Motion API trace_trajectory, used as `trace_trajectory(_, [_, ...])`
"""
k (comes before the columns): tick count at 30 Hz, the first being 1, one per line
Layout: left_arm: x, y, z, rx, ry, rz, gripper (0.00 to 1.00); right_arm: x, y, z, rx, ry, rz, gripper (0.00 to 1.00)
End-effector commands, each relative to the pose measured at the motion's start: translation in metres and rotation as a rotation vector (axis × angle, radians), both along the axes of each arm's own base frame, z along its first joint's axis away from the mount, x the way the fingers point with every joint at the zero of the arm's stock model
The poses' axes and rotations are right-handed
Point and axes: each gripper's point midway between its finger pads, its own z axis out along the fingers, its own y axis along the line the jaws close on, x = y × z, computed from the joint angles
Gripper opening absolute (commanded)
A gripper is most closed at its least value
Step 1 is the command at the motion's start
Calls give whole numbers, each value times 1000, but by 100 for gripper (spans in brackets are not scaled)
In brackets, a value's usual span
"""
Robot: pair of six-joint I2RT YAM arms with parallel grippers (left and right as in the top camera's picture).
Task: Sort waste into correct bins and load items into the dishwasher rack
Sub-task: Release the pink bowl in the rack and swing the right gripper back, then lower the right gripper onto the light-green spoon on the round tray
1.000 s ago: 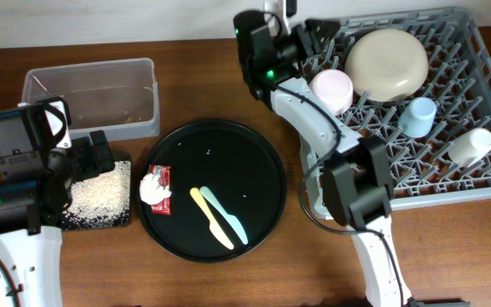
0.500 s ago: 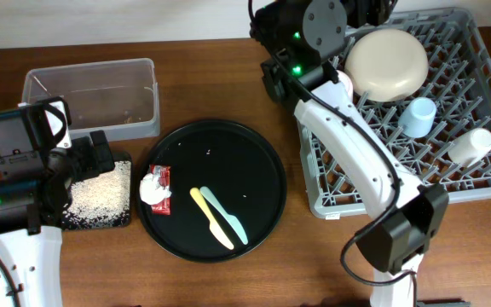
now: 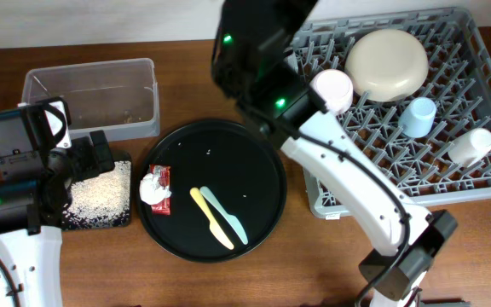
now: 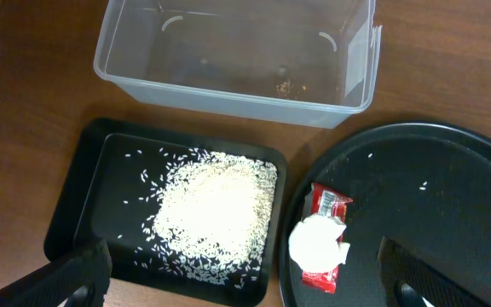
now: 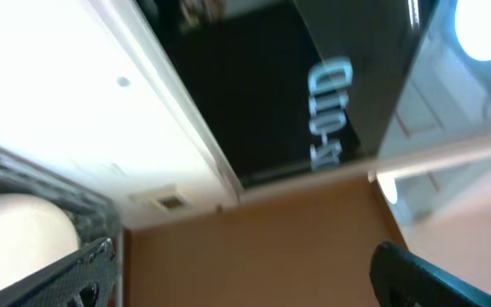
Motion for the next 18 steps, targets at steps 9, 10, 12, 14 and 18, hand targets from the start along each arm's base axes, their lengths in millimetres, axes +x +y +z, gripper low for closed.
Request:
trace_trajectory(9, [0,2,5,8,-13,7,99,-49,93,-111,772,361,470,99])
trace_trajectory(10, [0,2,5,8,-13,7,99,-56,94,-125,851,424,455,99])
trace_trajectory(12, [0,2,5,8,-13,7,99,-73,96,-153,1018,567,399,99])
trace_trajectory(14, [0,2,5,8,-13,7,99,-86,93,-170,1127,667,336,99])
trace_trajectory(18, [0,2,5,8,-13,7,99,-101,86,-202,1236,822,202,88])
